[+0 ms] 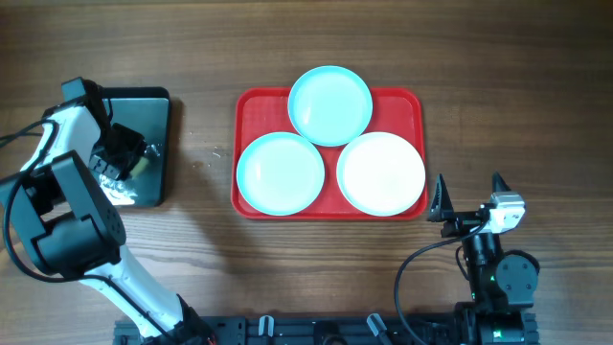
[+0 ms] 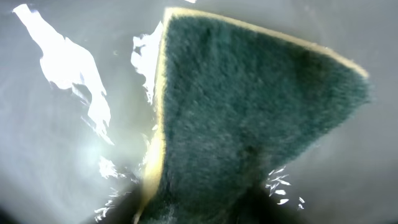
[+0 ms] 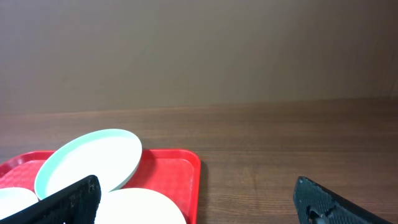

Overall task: Clean dirty plates on tray and stack at the side
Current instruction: 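Dip and rub the held sponge in the soapy water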

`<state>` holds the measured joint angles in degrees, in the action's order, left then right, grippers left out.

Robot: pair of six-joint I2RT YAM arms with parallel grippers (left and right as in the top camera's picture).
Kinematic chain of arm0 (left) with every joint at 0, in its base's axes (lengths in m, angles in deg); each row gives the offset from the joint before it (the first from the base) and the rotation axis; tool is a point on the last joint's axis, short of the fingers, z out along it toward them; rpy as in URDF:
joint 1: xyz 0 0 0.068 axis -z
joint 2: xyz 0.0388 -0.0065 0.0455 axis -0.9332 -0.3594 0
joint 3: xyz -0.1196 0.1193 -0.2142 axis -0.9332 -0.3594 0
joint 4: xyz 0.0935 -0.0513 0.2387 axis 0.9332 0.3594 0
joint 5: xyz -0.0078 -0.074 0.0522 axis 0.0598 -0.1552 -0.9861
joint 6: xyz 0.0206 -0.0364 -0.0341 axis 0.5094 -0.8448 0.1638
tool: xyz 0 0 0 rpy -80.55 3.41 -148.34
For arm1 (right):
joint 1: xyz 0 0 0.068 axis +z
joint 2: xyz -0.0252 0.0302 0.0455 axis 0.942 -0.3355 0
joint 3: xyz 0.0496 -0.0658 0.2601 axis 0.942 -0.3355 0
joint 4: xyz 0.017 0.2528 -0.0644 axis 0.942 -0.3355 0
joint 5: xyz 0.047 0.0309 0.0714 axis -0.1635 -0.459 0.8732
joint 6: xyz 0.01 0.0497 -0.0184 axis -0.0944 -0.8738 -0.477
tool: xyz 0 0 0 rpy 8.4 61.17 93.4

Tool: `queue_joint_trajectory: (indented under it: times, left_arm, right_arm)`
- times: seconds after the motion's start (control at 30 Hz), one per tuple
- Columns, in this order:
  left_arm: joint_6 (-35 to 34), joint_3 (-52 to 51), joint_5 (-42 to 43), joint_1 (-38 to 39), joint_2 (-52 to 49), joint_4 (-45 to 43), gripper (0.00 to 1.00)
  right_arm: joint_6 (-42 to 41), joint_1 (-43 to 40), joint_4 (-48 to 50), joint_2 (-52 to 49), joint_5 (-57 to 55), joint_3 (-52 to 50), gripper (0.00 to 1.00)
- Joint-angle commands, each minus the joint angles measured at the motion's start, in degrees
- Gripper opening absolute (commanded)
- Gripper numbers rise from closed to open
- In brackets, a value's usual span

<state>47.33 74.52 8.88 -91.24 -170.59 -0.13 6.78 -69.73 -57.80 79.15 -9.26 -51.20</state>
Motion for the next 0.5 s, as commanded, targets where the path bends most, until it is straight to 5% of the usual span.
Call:
queue_joint_trajectory:
  times: [0.0,0.1,0.17,0.2,0.23,0.27,0.47]
  left_arm:
    - [-0.24,-1.68,1.36,0.04,-0.83,-1.25,0.07]
    - [-0.24,-1.68,1.16,0.04,-0.83,-1.88,0.05]
    - [-0.24,-1.68,1.16,0.04,-0.83,-2.47,0.20]
    - [-0.22,-1.68,1.16,0.04,-0.83,-2.97,0.38]
    - [-0.22,-1.68,1.14,0.04,-0.83,-3.82,0.85]
    - [-0.22,-1.68,1.14,0.04,-0.83,-4.92,1.00]
    - [-0.22,-1.68,-4.72,0.00,-0.83,-10.88,1.00]
  right_arm:
    - [-0.59,0.02,0.15,0.26,0.04,-0.07,1.00]
    - [-0.57,0.02,0.15,0.26,0.04,-0.07,0.99]
    - [-0.57,0.02,0.15,0.26,0.04,-0.07,1.00]
    - [-0.57,0.02,0.15,0.26,0.04,-0.07,1.00]
    - [-0.57,0.02,0.15,0.26,0.04,-0.07,1.00]
    - [-0.57,0.02,0.15,0.26,0.04,-0.07,1.00]
    - [-0.57,0.02,0.15,0.26,0.04,-0.07,1.00]
